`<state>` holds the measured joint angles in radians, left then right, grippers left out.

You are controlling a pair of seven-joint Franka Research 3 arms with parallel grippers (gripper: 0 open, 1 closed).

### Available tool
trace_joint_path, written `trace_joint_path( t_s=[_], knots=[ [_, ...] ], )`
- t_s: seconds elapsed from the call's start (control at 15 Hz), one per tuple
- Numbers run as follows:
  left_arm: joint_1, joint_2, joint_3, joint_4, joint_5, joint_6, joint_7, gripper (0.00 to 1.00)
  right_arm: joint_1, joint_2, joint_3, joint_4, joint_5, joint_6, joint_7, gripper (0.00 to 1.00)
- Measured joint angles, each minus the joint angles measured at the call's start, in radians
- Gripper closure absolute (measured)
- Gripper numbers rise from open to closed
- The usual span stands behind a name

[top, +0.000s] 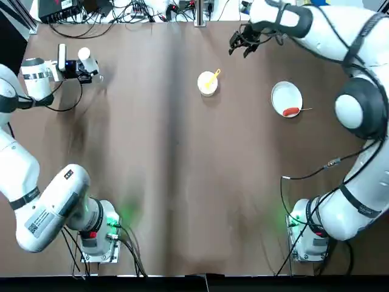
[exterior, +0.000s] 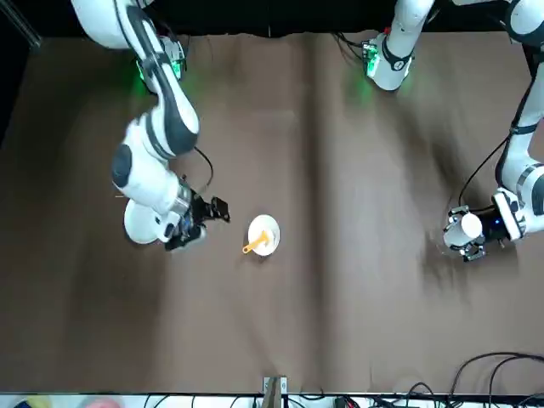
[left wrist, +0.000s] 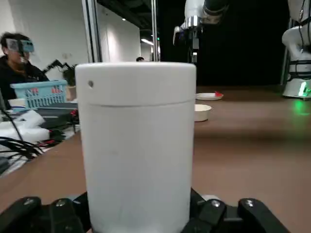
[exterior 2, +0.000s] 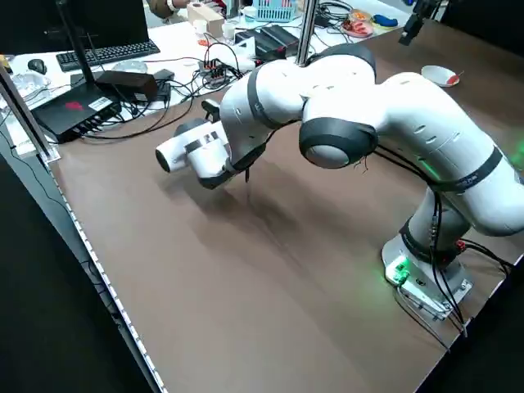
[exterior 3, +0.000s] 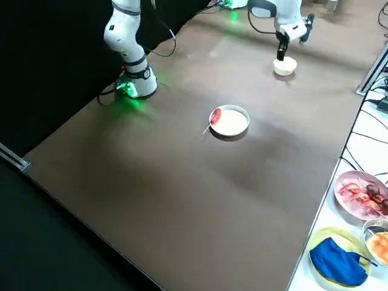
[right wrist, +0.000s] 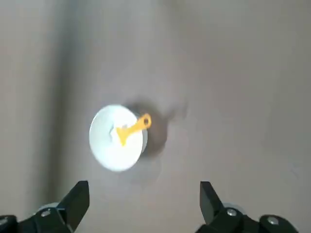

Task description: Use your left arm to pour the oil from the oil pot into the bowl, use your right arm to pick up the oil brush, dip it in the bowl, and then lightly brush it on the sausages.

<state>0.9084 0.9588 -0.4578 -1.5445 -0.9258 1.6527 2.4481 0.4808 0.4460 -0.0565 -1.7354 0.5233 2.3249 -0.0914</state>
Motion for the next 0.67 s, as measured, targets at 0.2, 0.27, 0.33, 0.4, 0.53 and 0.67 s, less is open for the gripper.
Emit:
trace_joint_path(
  t_s=[0.2, 0.27, 0.33, 0.4, 0.53, 0.67],
  knots=[
    [0.008, 0.000, 0.008, 0.000, -0.058, -0.001, 0.061, 0.45, 0.003, 0.115, 0.027, 0.098, 0.032, 0.031, -0.071, 0.05],
    [0.007, 0.000, 0.010, 0.000, -0.070, -0.001, 0.067, 0.45, 0.003, 0.147, 0.031, 0.124, 0.043, 0.031, -0.106, 0.07],
    [0.005, 0.000, 0.017, 0.000, -0.078, -0.001, 0.070, 0.45, 0.003, 0.178, 0.033, 0.147, 0.056, 0.031, -0.142, 0.14],
    [0.004, 0.001, 0.023, 0.000, -0.080, -0.001, 0.072, 0.45, 0.003, 0.207, 0.034, 0.171, 0.068, 0.032, -0.172, 0.24],
    [0.005, 0.001, 0.031, 0.000, -0.080, -0.001, 0.074, 0.45, 0.001, 0.255, 0.036, 0.214, 0.083, 0.032, -0.214, 0.32],
    [0.004, 0.002, 0.032, 0.000, -0.080, -0.001, 0.075, 0.45, -0.004, 0.289, 0.047, 0.240, 0.088, 0.032, -0.245, 0.32]
  ],
)
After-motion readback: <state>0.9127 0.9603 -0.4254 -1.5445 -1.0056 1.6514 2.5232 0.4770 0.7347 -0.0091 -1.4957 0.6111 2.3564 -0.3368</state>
